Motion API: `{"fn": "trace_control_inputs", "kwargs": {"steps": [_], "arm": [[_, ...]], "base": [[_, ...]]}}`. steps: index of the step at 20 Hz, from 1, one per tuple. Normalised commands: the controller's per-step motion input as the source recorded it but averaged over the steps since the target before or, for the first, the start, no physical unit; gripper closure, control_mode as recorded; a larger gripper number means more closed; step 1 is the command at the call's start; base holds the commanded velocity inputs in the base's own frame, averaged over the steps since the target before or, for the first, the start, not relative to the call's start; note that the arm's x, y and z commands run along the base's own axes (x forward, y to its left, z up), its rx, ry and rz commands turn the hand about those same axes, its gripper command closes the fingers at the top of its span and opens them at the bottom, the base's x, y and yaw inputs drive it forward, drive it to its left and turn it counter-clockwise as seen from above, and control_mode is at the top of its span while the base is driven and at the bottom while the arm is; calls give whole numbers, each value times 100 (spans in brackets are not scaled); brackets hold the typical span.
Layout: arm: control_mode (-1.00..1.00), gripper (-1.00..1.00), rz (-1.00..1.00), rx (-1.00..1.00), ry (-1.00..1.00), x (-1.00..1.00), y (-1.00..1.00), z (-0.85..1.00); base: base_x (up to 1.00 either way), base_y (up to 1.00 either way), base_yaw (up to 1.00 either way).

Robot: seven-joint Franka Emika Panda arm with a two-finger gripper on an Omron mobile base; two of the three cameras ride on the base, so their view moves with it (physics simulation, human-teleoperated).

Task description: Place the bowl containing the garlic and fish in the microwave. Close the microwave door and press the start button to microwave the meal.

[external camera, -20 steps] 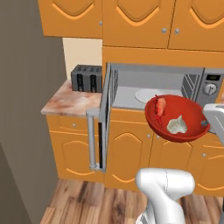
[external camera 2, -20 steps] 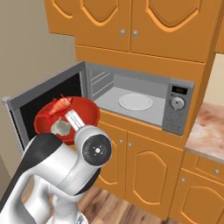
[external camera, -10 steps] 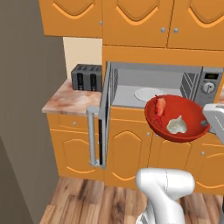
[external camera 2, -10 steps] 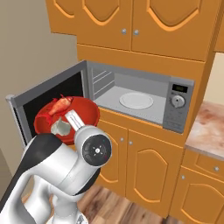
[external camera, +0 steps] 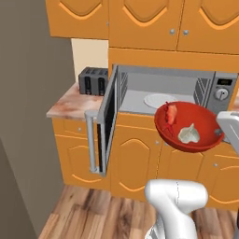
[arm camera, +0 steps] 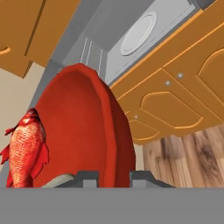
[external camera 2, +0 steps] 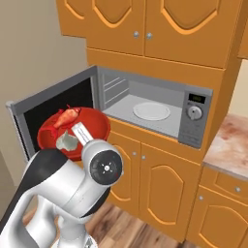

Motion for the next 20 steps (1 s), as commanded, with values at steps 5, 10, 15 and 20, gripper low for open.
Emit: {"fn": "trace_control_inputs", "kwargs": {"steps": [5,10,15,20], "arm": [[100,100,0,0,0,0,0,0],[100,100,0,0,0,0,0,0],[100,100,0,0,0,0,0,0],[100,100,0,0,0,0,0,0]], "base": [[0,-39,26],[0,-30,24],[0,-2,3],[0,-15,0]]}}
